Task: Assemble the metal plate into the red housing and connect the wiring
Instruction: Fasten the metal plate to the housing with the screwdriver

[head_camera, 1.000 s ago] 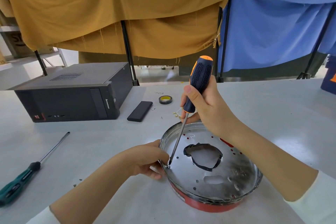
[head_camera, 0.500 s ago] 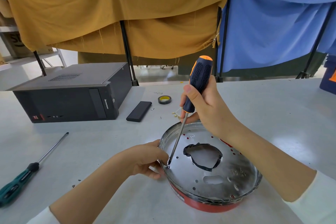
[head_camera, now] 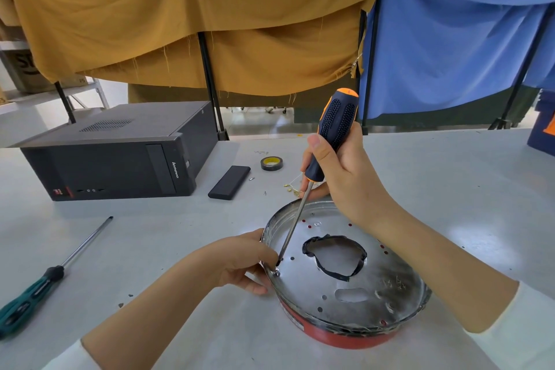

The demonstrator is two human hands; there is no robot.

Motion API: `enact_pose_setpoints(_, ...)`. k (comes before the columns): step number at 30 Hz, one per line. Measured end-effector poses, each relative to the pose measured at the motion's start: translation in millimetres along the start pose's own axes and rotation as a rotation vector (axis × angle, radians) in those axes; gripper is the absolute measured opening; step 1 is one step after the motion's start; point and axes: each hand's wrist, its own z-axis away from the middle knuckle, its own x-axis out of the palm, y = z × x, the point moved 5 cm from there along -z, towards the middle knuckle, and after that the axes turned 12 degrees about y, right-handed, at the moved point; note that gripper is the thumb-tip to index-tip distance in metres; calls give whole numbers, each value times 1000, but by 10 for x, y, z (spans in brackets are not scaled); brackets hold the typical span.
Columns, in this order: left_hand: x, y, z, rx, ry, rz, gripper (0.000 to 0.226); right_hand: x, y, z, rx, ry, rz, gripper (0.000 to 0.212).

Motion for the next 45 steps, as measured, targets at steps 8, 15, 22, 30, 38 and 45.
enact_pose_setpoints(8,-7,-8,-6,2,-15,-12,38,52,28,8,2,-29,1,10)
enact_pose_setpoints(15,-13,-24,-3,-2,-10,0,35,54,16,-8,-2,-3,41,12)
enact_pose_setpoints(22,-14,-22,11,-8,-2,-8,36,33,8,-17,19,23,50,13)
enact_pose_setpoints(30,-7,-11,29,-13,1,-16,37,28,32,-11,23,14,57,13)
enact_pose_setpoints(38,-13,-20,14,-9,-1,-17,38,46,-11,4,43,-83,11,8)
enact_pose_setpoints(45,-17,-21,-11,-2,-5,-9,41,96,-89,17,27,-225,18,11)
